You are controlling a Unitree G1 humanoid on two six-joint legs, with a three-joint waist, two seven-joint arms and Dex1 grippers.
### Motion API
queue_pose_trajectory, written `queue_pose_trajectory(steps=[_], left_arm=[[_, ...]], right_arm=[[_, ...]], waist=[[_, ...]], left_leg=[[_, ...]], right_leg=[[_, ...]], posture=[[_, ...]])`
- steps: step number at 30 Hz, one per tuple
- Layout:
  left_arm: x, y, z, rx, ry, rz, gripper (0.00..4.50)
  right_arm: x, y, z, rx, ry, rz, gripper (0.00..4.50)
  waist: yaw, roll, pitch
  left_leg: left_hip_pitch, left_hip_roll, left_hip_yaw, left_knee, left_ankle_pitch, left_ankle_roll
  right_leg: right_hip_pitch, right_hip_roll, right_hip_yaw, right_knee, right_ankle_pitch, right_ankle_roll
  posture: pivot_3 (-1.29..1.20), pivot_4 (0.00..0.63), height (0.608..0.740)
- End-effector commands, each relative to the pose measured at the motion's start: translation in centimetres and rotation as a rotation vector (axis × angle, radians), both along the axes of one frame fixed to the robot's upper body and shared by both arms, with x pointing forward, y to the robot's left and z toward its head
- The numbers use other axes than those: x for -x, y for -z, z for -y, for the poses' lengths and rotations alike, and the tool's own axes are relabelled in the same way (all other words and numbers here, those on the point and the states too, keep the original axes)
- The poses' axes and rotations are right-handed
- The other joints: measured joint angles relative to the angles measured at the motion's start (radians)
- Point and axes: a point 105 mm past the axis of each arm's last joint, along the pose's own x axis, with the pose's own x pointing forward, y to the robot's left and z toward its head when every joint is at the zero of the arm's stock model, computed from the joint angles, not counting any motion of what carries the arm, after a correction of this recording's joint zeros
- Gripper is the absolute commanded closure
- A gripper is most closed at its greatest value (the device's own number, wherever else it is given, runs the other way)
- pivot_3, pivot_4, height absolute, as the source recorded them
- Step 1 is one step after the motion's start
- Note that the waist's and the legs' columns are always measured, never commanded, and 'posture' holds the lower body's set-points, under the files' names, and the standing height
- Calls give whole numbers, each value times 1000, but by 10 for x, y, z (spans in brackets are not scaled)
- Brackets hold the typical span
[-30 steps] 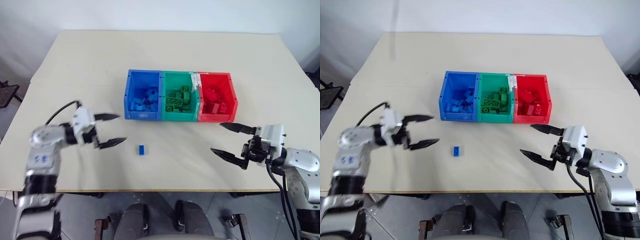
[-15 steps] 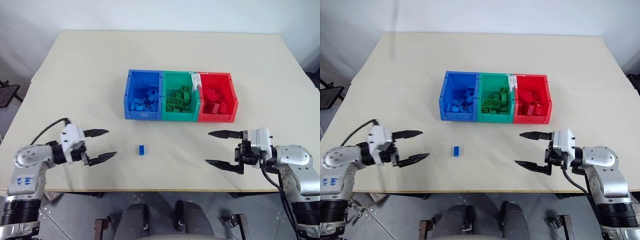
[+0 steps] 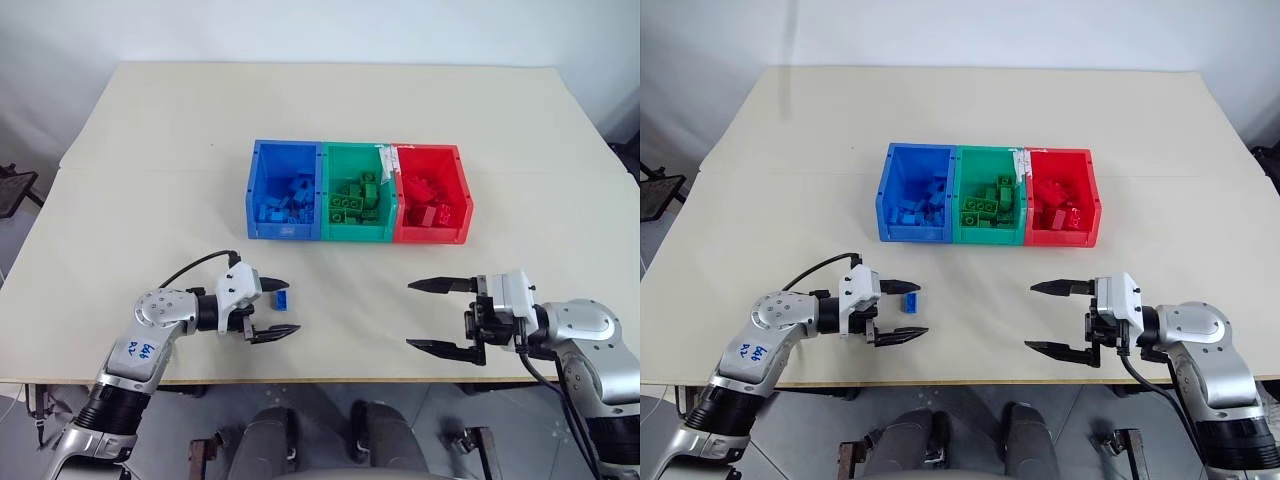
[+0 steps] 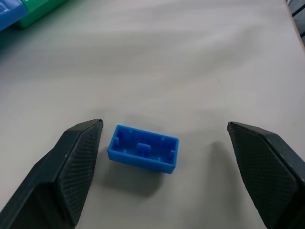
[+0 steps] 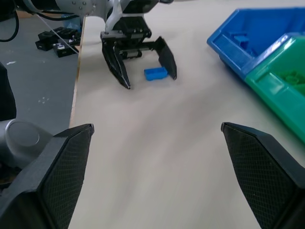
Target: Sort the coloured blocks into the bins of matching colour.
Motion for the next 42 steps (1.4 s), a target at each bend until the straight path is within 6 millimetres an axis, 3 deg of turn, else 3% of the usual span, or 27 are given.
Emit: queue_pose_trajectory(steps=[1, 6, 11, 14, 17, 20, 25, 27, 32, 34, 39, 42], left_arm=[[0, 5, -7, -34, -3, -20, 1241], [-6, 3, -12, -12, -36, -30, 2773], [-12, -44, 4, 194, 18, 13, 2773], [-29, -75, 11, 275, -21, 76, 2773], [-60, -113, 18, 362, -114, 147, 2773], [-94, -127, 20, 343, -242, 190, 2773], [-118, -129, 27, 337, -296, 184, 2773], [-125, -126, 27, 317, -315, 178, 2251], [-117, -130, 28, 333, -232, 205, 900], [-106, -129, 19, 323, -174, 228, 365], [-64, -105, -37, 169, -69, 277, 365], [-43, -76, -73, 25, -88, 178, 365]], right_arm=[[4, -11, 4, -2, 14, 45, 0], [3, -11, 4, -13, 33, 51, 0], [-6, -22, 2, -73, 84, 76, 0], [-14, -32, 3, -125, 138, 103, 0], [-33, -52, 8, -258, 280, 148, 0], [-42, -59, 13, -295, 357, 196, 0], [-41, -54, 15, -298, 388, 199, 0], [-39, -54, 15, -299, 393, 200, 0], [-35, -53, 17, -299, 400, 203, 0], [-32, -52, 19, -283, 388, 200, 0], [-17, -39, 24, -178, 295, 155, 0], [-7, -26, 31, -90, 241, 129, 0]], waist=[[0, 0, 0], [-1, 0, 0], [-1, 0, 0], [7, 0, 0], [19, 0, 0], [24, 0, 0], [23, 0, 0], [24, 0, 0], [23, -1, 0], [21, 0, 0], [-1, 0, 0], [-4, 0, 0]], left_leg=[[0, 0, 0, 0, 0, 0], [0, 0, 0, 0, 0, 0], [0, 0, 0, 0, 0, 0], [-1, 0, -1, 1, 0, 0], [-1, 0, -1, 1, 1, 0], [-1, -1, 1, 1, 1, 0], [-2, -2, 3, 1, 1, 1], [-4, -2, 4, 1, 1, 2], [-5, -2, 5, 1, 1, 3], [-4, -2, 5, 1, 2, 3], [-2, 0, 6, -1, 1, 2], [-2, 0, 6, -1, 1, 2]], right_leg=[[0, 0, 0, 0, 0, 0], [0, 0, 1, 0, 0, 0], [0, -1, 1, 0, 0, 0], [0, -1, 1, 0, 0, 0], [0, 0, 0, 0, 1, 0], [0, 1, -3, 0, 1, 0], [-1, 8, -6, 2, 2, 2], [-2, 8, -7, 1, 2, 3], [-2, 9, -7, -1, 3, 4], [-2, 8, -7, -1, 3, 4], [-2, 8, -5, 0, 3, 4], [-2, 4, -5, -1, 3, 4]], posture=[[0, 150, 740], [0, 150, 740], [0, 150, 740], [0, 150, 740], [0, 150, 740], [0, 150, 740], [0, 150, 740], [0, 150, 740], [0, 150, 740], [0, 150, 740], [0, 150, 740], [0, 150, 740]])
